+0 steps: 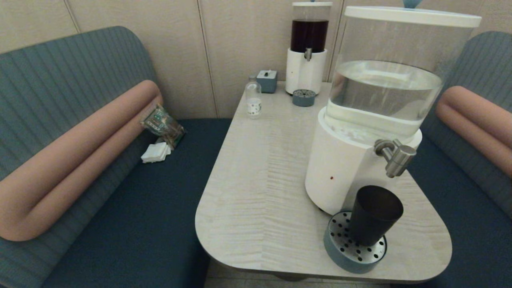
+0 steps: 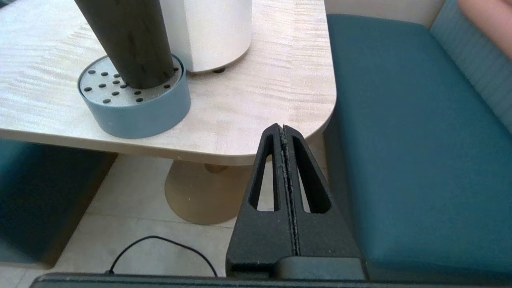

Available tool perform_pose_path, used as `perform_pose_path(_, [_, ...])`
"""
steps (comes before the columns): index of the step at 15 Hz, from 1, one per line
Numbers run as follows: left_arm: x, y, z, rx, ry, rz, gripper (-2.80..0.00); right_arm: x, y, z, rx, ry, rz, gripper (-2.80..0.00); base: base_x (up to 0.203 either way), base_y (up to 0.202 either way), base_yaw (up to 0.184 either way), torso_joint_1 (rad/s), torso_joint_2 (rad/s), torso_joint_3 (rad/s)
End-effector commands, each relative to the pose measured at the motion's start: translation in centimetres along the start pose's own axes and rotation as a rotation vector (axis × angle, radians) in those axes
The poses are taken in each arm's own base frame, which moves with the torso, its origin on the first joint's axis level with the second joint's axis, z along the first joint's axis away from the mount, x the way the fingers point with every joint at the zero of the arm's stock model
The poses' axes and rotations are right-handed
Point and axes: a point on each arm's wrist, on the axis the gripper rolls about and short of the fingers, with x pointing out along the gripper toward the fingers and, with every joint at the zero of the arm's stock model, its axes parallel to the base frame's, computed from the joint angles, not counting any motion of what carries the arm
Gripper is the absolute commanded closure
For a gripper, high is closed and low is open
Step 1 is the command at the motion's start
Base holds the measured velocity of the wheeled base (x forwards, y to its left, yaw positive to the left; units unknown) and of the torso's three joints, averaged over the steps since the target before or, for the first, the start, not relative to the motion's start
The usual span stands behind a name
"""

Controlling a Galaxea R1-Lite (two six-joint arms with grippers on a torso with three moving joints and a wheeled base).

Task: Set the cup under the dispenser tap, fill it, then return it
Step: Turn on the faucet

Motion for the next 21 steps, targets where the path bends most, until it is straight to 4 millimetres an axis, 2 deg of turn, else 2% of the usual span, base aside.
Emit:
perform_pose_path(1, [0.0,0.0,0.0,-0.001,0.003,0.001,0.00,-1.1,0.0,3.0,0.012,-0.089,0.004,0.00,0.000,0.000,0.000,0.000,0.00,0.000])
perform_pose_path(2, [0.0,0.0,0.0,-0.001,0.003,0.001,0.00,-2.2,0.0,5.5,0.026,-0.145,0.009,0.00,0.000,0.000,0.000,0.000,0.00,0.000])
perform_pose_path(4, [0.0,0.0,0.0,-0.001,0.002,0.001,0.00,-5.1,0.0,12.0,0.059,-0.234,0.025,0.00,0.000,0.000,0.000,0.000,0.00,0.000])
perform_pose_path(5, [0.0,0.0,0.0,-0.001,0.002,0.001,0.00,-5.5,0.0,14.9,0.078,-0.236,0.035,0.00,0.000,0.000,0.000,0.000,0.00,0.000])
perform_pose_path(7, [0.0,0.0,0.0,-0.001,0.002,0.001,0.00,-2.5,0.1,19.4,0.106,-0.113,0.051,0.00,0.000,0.000,0.000,0.000,0.00,0.000])
perform_pose_path(10, [0.0,0.0,0.0,-0.001,0.003,0.001,0.00,2.8,0.3,23.8,0.135,0.110,0.084,0.00,0.000,0.000,0.000,0.000,0.00,0.000])
perform_pose_path(12, [0.0,0.0,0.0,-0.001,0.002,0.001,0.00,6.1,0.4,25.9,0.152,0.265,0.122,0.00,0.000,0.000,0.000,0.000,0.00,0.000])
perform_pose_path(14, [0.0,0.0,0.0,-0.001,0.003,0.001,0.00,10.1,0.7,26.7,0.167,0.425,0.152,0.00,0.000,0.000,0.000,0.000,0.00,0.000])
perform_pose_path(16, [0.0,0.0,0.0,-0.001,0.005,0.002,0.00,13.1,1.3,27.6,0.198,0.524,0.228,0.00,0.000,0.000,0.000,0.000,0.00,0.000])
perform_pose_path(19, [0.0,0.0,0.0,-0.001,0.003,0.001,0.00,14.5,2.0,29.0,0.300,0.519,0.399,0.00,0.000,0.000,0.000,0.000,0.00,0.000])
perform_pose_path(21, [0.0,0.0,0.0,-0.001,0.003,0.002,0.00,16.5,2.8,29.0,0.308,0.542,0.473,0.00,0.000,0.000,0.000,0.000,0.00,0.000])
